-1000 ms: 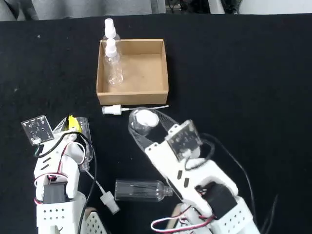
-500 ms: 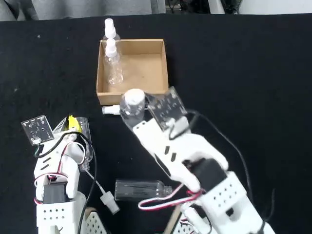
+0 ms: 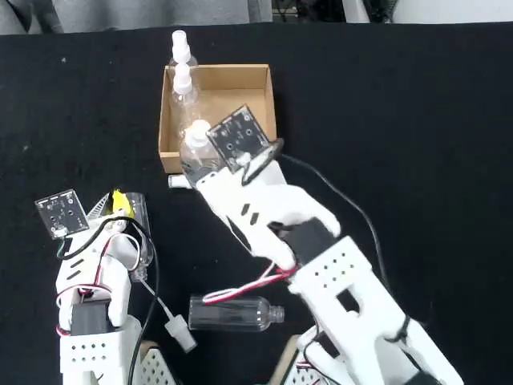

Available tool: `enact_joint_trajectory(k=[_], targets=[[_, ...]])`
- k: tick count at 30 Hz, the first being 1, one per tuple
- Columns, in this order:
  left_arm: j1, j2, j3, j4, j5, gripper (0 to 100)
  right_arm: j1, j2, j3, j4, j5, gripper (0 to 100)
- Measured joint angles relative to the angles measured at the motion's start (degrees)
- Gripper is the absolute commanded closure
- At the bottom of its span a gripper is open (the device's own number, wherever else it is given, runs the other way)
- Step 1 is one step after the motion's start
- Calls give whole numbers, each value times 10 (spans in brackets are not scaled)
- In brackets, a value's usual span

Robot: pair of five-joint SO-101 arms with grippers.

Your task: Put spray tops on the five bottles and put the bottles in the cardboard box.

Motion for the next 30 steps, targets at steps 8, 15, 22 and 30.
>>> enact_joint_trajectory(k=[8,15,22,30], targets=[[0,0,0,0,0,970,0,67,-34,-64,0,987],[0,0,0,0,0,970,0,141,-34,-150,0,987],[0,0,0,0,0,970,38,184,-34,-216,0,987],[0,0,0,0,0,970,43,242,-34,-275,0,987]])
